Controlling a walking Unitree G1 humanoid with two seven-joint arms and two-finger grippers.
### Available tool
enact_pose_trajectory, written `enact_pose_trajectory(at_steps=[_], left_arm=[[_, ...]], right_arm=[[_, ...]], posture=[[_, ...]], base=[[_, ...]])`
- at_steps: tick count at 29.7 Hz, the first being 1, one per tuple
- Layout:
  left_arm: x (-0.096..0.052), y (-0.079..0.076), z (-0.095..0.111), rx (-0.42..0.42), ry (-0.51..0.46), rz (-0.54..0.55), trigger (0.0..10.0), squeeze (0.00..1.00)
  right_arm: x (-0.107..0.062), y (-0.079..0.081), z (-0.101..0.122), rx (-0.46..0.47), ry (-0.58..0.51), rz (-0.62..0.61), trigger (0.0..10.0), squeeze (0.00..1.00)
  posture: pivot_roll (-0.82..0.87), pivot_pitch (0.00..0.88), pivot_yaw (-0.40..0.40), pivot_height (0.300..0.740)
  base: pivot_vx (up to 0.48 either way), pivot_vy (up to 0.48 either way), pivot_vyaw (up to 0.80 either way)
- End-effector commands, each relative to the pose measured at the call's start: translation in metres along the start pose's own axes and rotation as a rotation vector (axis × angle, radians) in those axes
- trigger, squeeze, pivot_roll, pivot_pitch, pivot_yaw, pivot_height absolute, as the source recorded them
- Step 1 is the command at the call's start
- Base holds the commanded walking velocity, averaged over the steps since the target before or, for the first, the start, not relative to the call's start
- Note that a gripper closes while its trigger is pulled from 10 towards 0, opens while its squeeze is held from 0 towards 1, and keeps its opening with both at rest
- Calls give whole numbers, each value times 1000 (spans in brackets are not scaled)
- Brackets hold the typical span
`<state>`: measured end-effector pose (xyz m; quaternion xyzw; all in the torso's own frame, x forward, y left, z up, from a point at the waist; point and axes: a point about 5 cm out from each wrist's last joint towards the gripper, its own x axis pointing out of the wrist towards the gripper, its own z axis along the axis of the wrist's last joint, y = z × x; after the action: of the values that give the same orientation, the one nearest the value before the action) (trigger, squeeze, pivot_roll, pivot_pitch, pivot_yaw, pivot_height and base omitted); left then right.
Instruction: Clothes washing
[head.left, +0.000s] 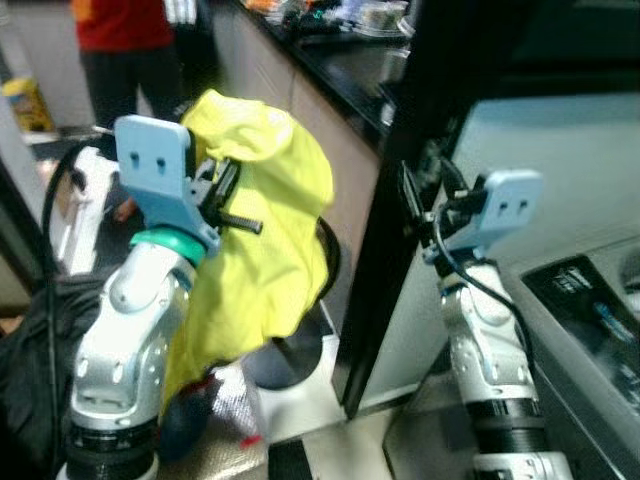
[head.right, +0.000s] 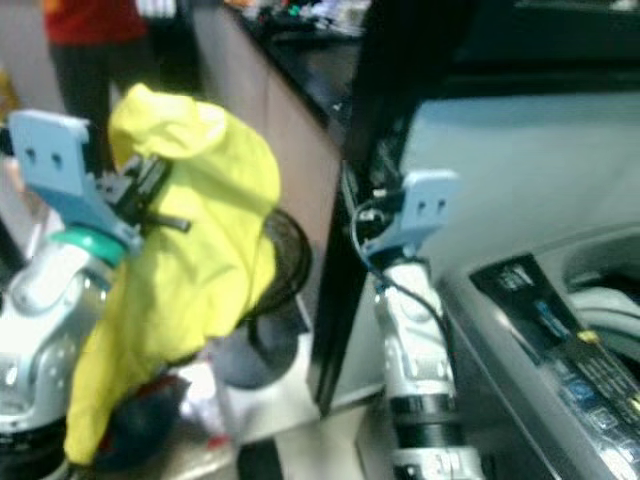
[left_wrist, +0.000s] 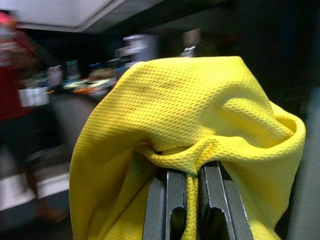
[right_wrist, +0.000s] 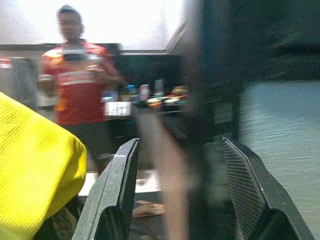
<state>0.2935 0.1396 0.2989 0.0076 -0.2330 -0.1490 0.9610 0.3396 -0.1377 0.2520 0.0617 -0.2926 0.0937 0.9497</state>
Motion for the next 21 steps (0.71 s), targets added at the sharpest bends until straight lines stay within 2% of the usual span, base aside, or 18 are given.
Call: enact_pose_trajectory(at_steps=[1,21], left_arm=[[1,-1,5,3,-30,-12,10000,0],[1,-1,3,7,-14,-16,10000,0]], right_arm=[[0,-2,0,11,6,-17,10000,0],[0,0,2,39,6,-32,10000,0]], posture=[[81,0,-9,740],[86,0,0,740]], base=[[0,0,-800],[0,0,-800]])
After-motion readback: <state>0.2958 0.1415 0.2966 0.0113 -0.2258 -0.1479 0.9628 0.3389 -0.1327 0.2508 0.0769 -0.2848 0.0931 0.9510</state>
